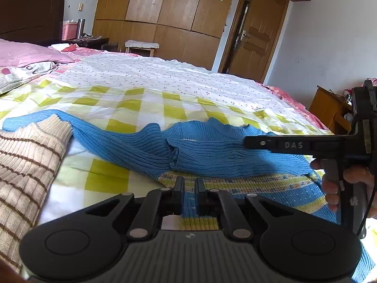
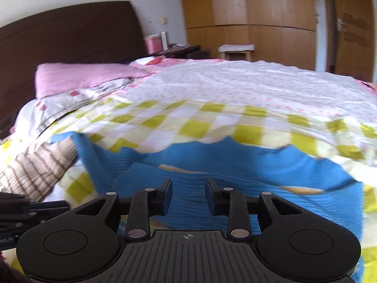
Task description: Fold small clothes
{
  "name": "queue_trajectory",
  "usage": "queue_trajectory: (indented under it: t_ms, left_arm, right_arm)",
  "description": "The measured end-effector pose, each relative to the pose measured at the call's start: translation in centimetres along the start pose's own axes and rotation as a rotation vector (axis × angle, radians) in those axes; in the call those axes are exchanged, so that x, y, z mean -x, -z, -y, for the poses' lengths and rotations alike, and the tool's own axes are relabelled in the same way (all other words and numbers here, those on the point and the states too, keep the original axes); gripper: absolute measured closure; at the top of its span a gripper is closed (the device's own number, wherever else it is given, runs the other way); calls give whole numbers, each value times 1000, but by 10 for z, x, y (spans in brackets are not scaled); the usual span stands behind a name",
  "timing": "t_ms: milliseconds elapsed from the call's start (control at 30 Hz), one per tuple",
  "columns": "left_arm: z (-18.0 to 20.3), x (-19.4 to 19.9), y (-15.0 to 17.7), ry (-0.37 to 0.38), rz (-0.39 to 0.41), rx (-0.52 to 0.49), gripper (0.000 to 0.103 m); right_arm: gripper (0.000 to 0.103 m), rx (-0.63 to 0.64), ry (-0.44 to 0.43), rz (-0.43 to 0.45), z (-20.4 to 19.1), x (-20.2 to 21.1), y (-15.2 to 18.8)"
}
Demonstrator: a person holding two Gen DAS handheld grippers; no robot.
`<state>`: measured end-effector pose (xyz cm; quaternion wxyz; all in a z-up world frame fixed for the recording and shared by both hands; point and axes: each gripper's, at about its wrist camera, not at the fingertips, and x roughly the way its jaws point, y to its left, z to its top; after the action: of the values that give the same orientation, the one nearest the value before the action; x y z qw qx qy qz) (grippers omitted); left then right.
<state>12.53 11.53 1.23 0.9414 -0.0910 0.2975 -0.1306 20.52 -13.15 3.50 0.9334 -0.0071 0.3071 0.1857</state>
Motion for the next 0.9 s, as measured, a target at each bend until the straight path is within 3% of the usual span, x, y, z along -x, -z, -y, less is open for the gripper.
queue_trajectory:
  t_ms: [100, 167, 200, 233, 433, 700, 800, 900]
  left_arm:
    - [9, -6, -2, -5, 2, -20, 88]
    - [18, -13, -5, -7, -2, -26, 88]
    - [23, -17, -7, -6, -2, -31, 88]
    - [28, -20, -10, -2, -1, -38, 88]
    - [58, -57, -25, -13, -5, -123, 88]
    - [59, -101, -12, -83, -145, -153, 88]
    - [63, -99, -10, -87, -148, -175, 88]
    - [65, -97, -11, -89, -158, -205, 88]
  right_arm:
    - [72, -89, 177, 2, 55, 8, 11]
    - [72, -109, 280, -51, 89, 3, 21]
    - [74, -118, 318, -82, 104, -1, 26]
    - [82, -132, 342, -101, 116, -1, 31]
    - [84, -110, 340, -87, 134, 10, 39]
    - [76, -90, 234, 15, 131, 29, 17]
    - [76, 57, 242, -9, 124, 7, 5]
    - [73, 205, 162, -141, 116, -21, -1]
